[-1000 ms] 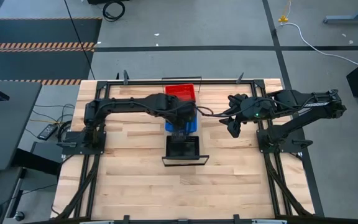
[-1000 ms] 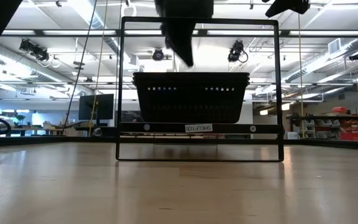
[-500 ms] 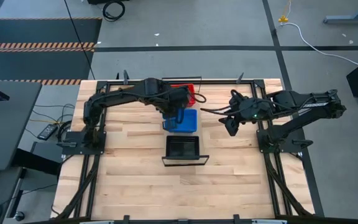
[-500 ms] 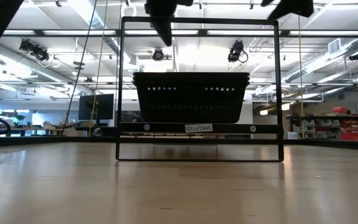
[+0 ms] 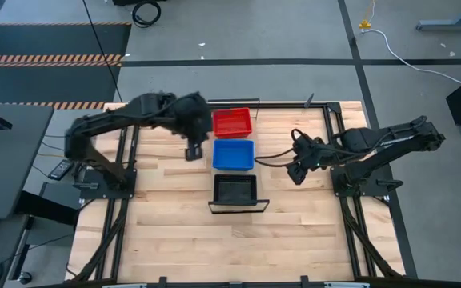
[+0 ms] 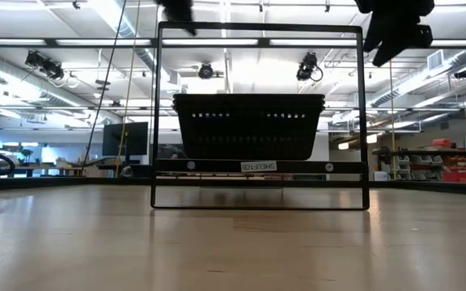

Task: Stack baskets on shelf by color
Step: Adjust the blue bins on the shelf

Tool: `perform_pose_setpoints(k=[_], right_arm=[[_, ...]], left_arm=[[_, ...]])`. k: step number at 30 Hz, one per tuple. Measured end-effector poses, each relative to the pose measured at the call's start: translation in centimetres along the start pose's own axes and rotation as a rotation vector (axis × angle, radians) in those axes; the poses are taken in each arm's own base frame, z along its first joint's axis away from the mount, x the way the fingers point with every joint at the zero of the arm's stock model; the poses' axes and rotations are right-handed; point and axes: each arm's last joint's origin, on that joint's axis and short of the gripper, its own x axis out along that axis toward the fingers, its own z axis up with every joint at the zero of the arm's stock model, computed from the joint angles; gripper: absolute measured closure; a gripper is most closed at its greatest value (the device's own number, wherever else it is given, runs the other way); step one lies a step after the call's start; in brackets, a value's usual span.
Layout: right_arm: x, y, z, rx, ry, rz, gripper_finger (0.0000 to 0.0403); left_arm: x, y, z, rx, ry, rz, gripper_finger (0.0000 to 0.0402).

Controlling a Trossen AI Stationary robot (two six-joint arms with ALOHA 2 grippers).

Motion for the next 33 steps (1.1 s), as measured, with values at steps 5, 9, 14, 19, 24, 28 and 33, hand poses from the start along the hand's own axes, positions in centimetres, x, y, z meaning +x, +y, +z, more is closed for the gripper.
perform_pose_setpoints(k=[5, 9, 14, 19, 24, 28, 33], right_arm=[[0.1, 0.1, 0.6, 0.032, -0.053, 0.014, 0.0192], [0.9, -0.3, 1.8, 0.069, -0.091, -0.013, 0.0193], [3.5, -0.4, 3.7, -0.052, -0.004, 0.022, 0.0197], [6.3, -0.3, 4.7, -0.173, 0.084, 0.057, 0.0204], [8.9, 0.0, 6.2, -0.249, 0.062, 0.109, 0.0214], [11.3, -0.5, 7.0, -0.218, 0.095, 0.116, 0.022], [13.6, -1.3, 7.3, -0.243, 0.162, 0.091, 0.0222]], left_arm=[[2.3, -0.8, -4.2, -0.114, 0.047, -0.009, 0.0392], [4.8, -1.3, -6.2, -0.214, 0.047, -0.006, 0.0388], [7.2, -1.8, -7.7, -0.162, 0.07, -0.035, 0.0389], [8.2, -1.6, -8.8, -0.056, 0.107, -0.05, 0.0393], [9.4, -1.4, -9.0, -0.04, 0.045, -0.06, 0.0386], [10.5, -1.5, -9.5, -0.046, 0.009, -0.059, 0.0388], [11.5, -1.7, -10.7, -0.048, 0.039, -0.059, 0.0393]])
